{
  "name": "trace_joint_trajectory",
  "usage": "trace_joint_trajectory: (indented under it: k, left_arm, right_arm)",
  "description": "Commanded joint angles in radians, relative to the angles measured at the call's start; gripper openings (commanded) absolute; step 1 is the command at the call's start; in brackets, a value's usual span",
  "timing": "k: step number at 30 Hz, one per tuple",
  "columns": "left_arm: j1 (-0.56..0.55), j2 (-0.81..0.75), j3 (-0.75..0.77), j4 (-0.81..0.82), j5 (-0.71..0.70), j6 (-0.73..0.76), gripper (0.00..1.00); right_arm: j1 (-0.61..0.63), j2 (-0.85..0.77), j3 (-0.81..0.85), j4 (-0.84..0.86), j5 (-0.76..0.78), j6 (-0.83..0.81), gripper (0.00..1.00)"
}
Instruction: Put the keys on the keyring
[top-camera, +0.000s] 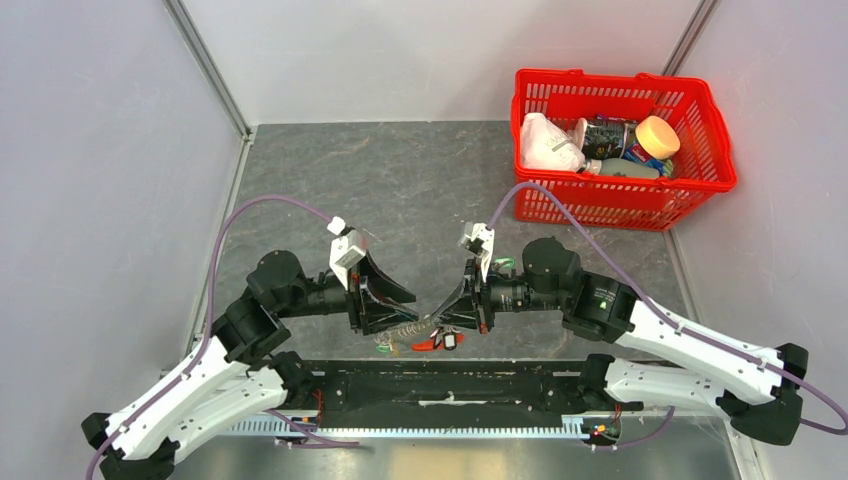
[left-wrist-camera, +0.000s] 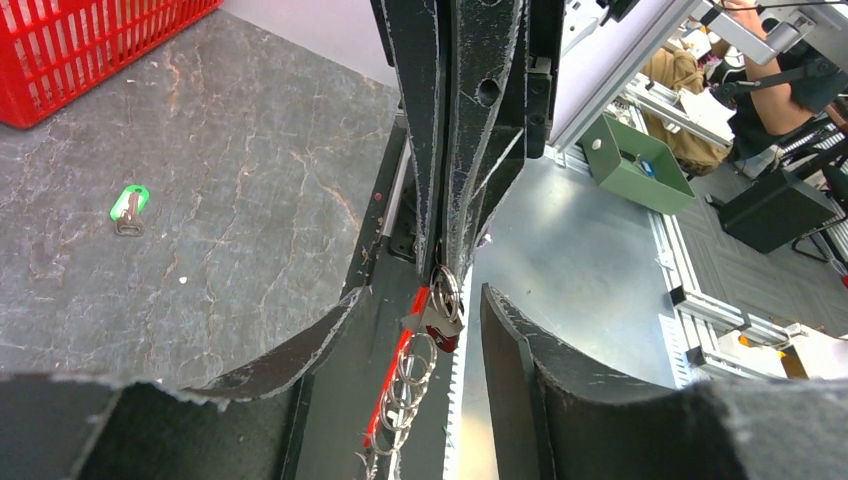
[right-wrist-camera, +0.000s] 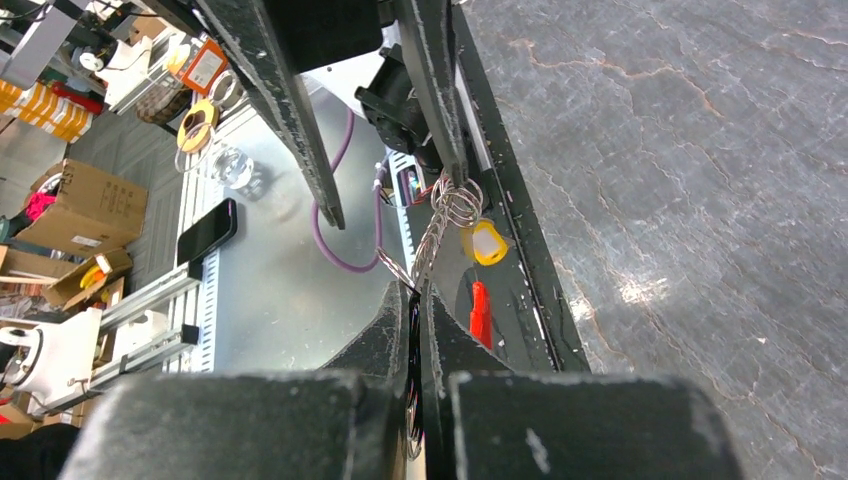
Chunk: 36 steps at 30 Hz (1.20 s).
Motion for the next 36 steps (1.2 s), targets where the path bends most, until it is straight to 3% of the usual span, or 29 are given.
trace_joint_trajectory:
  k: [1,23,36]
  left_arm:
    - [-0.003,0.001,-0.004,0.037,-0.007,0.009,0.51]
    - [-0.003,0.037,-0.02,0.096,0.068,-0.023,0.49]
    - [-0.003,0.059,-0.016,0.114,0.085,-0.029,0.33]
  right_arm:
    - [-0.001,-0.028,0.007,0.045,0.01,-0.004,0.0]
    - [-0.001,-0.02,0.066,0.055,0.123,0.106,0.0]
    - [-0.001,-0.01,0.074,0.068,0.114,0.119,0.0]
